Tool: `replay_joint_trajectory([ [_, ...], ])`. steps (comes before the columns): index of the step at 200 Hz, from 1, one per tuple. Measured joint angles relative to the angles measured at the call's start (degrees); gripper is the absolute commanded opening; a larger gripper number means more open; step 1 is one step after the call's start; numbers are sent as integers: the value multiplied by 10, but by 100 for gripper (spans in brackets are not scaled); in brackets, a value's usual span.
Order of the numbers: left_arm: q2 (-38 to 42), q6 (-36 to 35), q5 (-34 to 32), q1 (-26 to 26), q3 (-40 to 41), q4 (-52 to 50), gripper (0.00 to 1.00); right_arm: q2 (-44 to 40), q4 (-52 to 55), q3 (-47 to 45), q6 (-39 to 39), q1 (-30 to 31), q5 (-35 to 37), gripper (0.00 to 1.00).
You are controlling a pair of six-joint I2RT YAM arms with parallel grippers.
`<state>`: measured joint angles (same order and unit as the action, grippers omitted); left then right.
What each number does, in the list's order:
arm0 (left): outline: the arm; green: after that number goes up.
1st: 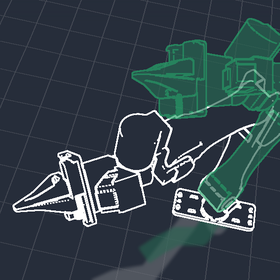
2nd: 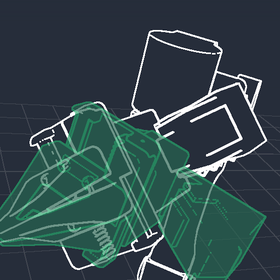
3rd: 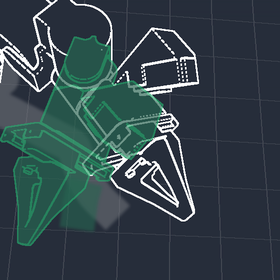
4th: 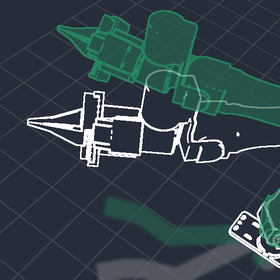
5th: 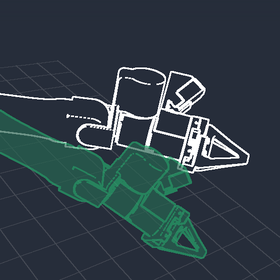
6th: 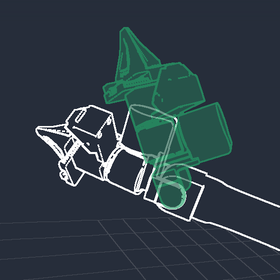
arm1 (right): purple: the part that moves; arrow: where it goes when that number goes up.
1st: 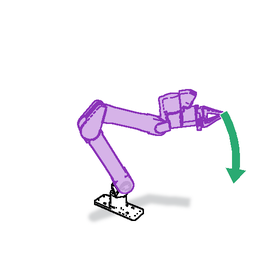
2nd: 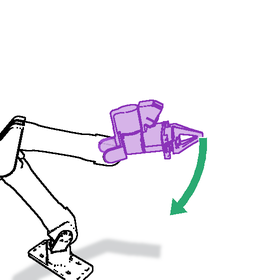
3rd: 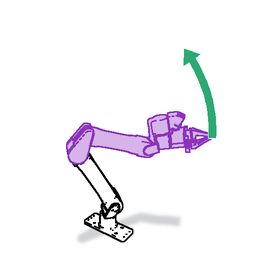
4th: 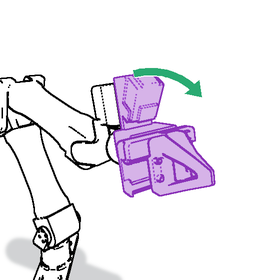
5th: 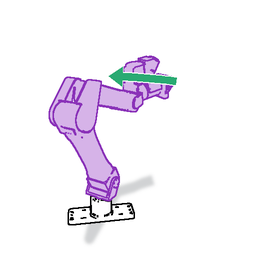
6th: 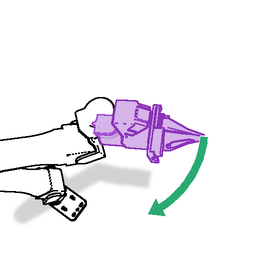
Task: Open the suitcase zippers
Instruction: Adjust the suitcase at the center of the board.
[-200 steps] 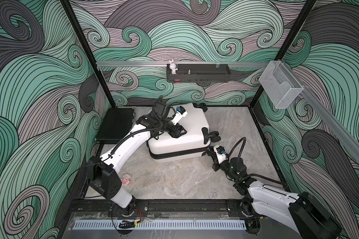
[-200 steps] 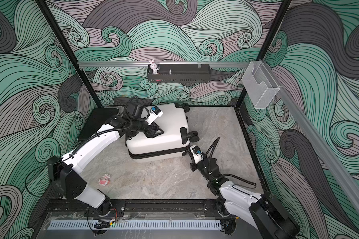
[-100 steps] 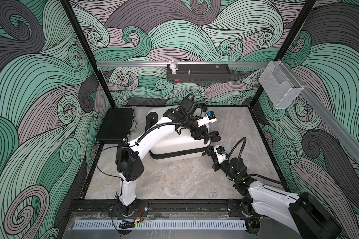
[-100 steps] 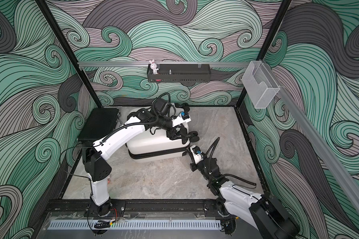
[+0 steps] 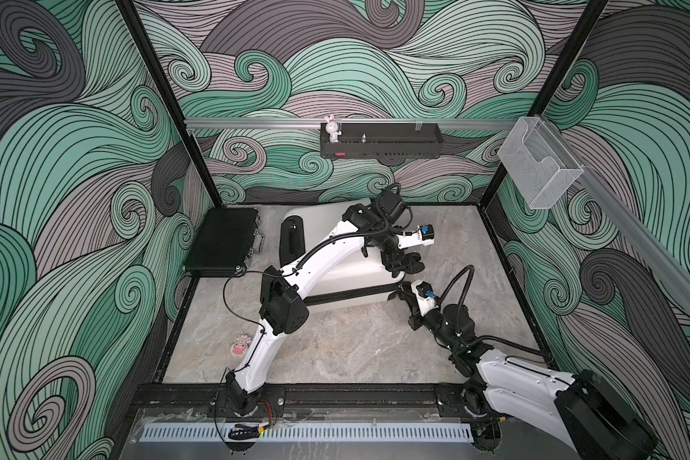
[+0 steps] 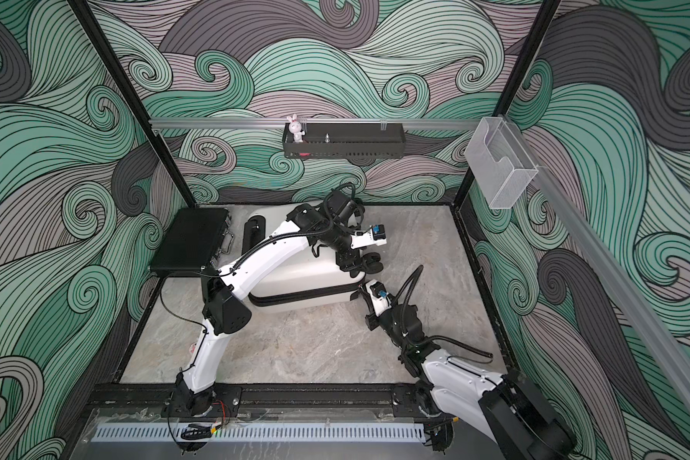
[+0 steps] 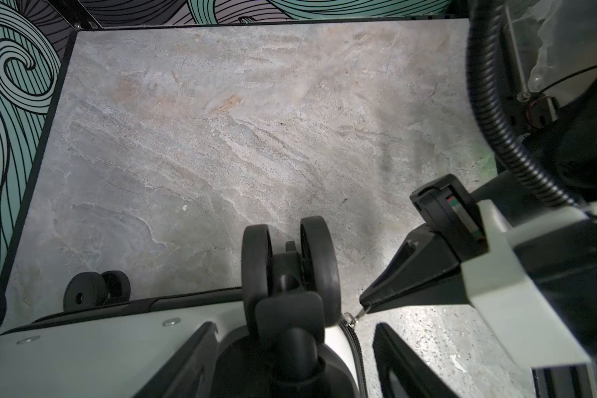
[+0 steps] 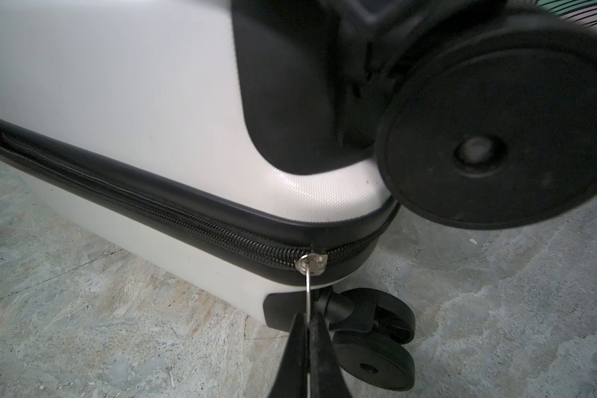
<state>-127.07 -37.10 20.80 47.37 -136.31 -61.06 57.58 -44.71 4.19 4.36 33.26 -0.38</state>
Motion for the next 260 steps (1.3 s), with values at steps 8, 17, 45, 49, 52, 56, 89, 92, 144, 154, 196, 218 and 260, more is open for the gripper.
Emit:
replay_joint_trajectory([
  [8, -5, -3, -10, 3, -5, -4, 74, 0, -1, -1, 0, 0, 0, 0],
  [17, -9, -7, -19, 7, -8, -5, 74, -2, -1, -2, 0, 0, 0, 0],
  [45, -19, -19, -48, 17, -16, -7, 71, -7, -1, -2, 0, 0, 0, 0],
  [49, -21, -20, -51, 19, -16, -6, 70, -7, -1, -2, 0, 0, 0, 0],
  [52, -22, -22, -54, 20, -16, -6, 69, -7, -1, -2, 0, 0, 0, 0],
  [56, -23, -23, -56, 21, -16, -6, 68, -8, -1, -3, 0, 0, 0, 0],
  [89, -30, -33, -77, 28, -20, -6, 52, -12, -1, -5, 0, 0, -1, 0],
  [92, -30, -35, -79, 28, -20, -6, 51, -12, -1, -6, 0, 0, -1, 0],
  [144, -19, -13, -87, 28, -8, -4, 31, -12, -2, -6, -6, 1, -8, 0],
  [154, -10, -6, -90, 30, 3, -2, 28, -12, -2, -6, -10, 0, -13, 0],
  [196, 25, -11, -94, 29, 60, 10, 18, -20, 2, -6, -30, -7, -43, 0],
  [218, 42, -13, -93, 29, 84, 16, 14, -53, 25, -6, -38, -15, -50, 0],
  [260, 71, -23, -75, 30, 120, 14, 9, -118, 74, -6, -58, -30, -73, 0],
])
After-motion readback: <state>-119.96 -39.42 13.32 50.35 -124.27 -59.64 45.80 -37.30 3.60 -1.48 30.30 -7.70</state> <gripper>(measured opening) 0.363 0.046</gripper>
